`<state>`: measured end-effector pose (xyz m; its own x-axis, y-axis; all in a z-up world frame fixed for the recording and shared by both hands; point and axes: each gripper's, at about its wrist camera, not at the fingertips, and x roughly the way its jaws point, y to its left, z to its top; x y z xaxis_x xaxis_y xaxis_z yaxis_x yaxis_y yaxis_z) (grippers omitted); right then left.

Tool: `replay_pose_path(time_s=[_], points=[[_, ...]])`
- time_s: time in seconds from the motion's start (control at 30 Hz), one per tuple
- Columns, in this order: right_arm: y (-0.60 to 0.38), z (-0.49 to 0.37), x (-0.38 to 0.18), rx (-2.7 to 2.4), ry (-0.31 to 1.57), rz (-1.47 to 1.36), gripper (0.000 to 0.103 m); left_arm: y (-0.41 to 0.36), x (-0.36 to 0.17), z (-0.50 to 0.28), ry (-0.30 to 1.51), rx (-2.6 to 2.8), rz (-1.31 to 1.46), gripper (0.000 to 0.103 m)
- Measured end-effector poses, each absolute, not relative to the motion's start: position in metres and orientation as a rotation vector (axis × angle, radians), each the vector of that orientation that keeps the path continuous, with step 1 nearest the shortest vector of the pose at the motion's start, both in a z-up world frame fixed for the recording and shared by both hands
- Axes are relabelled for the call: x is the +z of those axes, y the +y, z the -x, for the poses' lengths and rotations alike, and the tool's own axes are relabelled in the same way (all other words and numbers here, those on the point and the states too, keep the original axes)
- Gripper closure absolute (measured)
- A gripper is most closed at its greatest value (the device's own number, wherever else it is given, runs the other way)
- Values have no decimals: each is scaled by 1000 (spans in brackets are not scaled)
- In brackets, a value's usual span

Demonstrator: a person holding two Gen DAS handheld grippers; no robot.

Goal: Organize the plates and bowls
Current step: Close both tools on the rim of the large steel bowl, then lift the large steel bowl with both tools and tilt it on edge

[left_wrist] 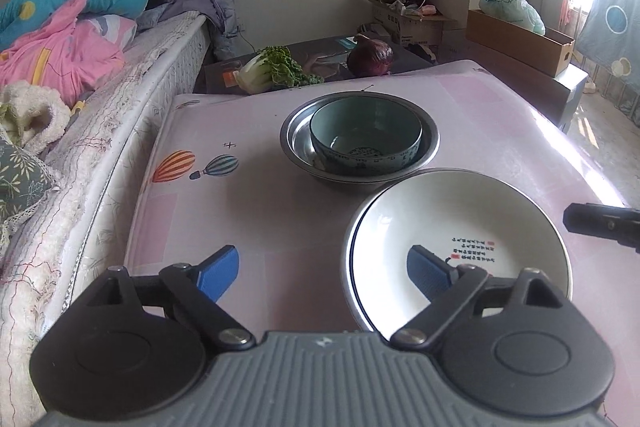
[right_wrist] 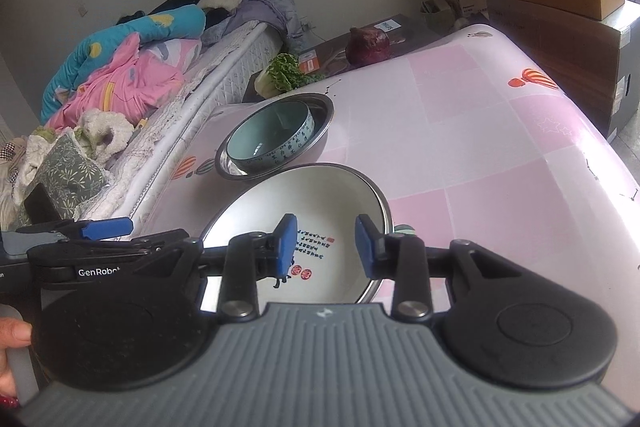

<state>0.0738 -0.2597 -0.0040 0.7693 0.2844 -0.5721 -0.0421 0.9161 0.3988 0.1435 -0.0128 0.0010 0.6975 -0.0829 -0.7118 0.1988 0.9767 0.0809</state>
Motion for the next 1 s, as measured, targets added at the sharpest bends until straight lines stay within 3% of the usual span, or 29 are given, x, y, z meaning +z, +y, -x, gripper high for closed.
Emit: replay_pose_path(time_s=[0.27,1.0], points=[[-260,-109,11,234,696,-389,71,0,16,-163,783,-15,-141,0],[-262,-192,-1,279,763,-383,71,10,5,-218,773,29,-139,0]])
